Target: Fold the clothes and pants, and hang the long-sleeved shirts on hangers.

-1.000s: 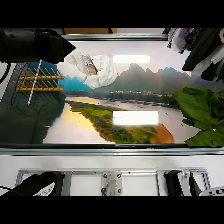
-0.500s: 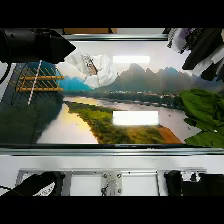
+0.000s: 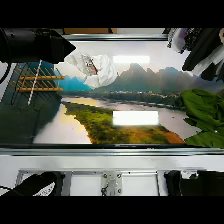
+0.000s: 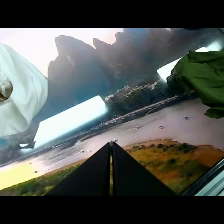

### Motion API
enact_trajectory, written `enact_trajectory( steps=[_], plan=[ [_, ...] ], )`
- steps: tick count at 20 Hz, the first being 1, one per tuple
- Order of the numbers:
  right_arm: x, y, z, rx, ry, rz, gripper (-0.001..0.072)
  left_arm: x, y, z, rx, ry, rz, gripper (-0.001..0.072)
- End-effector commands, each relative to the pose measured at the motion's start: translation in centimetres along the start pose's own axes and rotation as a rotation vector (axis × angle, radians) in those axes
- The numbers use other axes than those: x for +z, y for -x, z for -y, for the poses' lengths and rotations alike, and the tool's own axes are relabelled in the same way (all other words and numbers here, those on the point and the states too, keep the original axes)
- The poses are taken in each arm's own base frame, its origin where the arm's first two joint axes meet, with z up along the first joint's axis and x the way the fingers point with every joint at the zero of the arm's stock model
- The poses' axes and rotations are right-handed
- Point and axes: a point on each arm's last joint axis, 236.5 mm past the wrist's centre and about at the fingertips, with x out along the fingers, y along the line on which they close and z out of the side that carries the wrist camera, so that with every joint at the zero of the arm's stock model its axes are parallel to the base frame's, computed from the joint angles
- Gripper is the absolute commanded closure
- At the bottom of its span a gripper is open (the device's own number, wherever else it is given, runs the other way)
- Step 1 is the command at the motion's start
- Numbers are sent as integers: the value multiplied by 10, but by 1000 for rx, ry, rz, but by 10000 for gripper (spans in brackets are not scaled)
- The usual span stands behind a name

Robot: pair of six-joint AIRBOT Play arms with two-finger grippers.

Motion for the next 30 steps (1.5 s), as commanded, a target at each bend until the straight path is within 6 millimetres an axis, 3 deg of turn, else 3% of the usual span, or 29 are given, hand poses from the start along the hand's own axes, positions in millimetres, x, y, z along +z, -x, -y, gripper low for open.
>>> enact_trajectory(
  steps=[1, 7, 10, 12, 14, 15, 18, 21, 24, 27, 30],
  plan=[
    [5, 1, -9, 36, -54, 16, 170, 1, 0, 0, 1, 1, 2, 691],
    [81, 32, -13, 34, -271, 286, 177, 1, 0, 0, 1, 1, 2, 690],
    [103, 44, -29, 123, -400, 353, 177, 0, 0, 0, 1, 0, 1, 690],
    [114, 53, -66, 307, -513, 357, 181, 1, 0, 0, 2, 0, 2, 690],
    [112, 64, -116, 519, -536, 301, 309, 1, 0, -2, 9, -2, 3, 690],
    [107, 69, -141, 613, -525, 269, 337, 1, 0, -3, 10, -6, 4, 691],
    [90, 94, -225, 940, -450, 200, 336, 2, 1, -9, 23, -3, 7, 691],
    [67, 144, -310, 1319, -469, 78, 336, 2, 5, -31, 69, 34, 20, 690],
    [21, 222, -389, 1633, -298, -89, 336, -23, -2, -57, 118, 113, 15, 691],
    [-27, 318, -436, 1898, -12, -178, 337, -68, -16, -69, 132, 171, -24, 691],
    [-55, 413, -457, 2137, 155, -228, 337, -93, -26, -76, 145, 200, -25, 691]
  ],
)
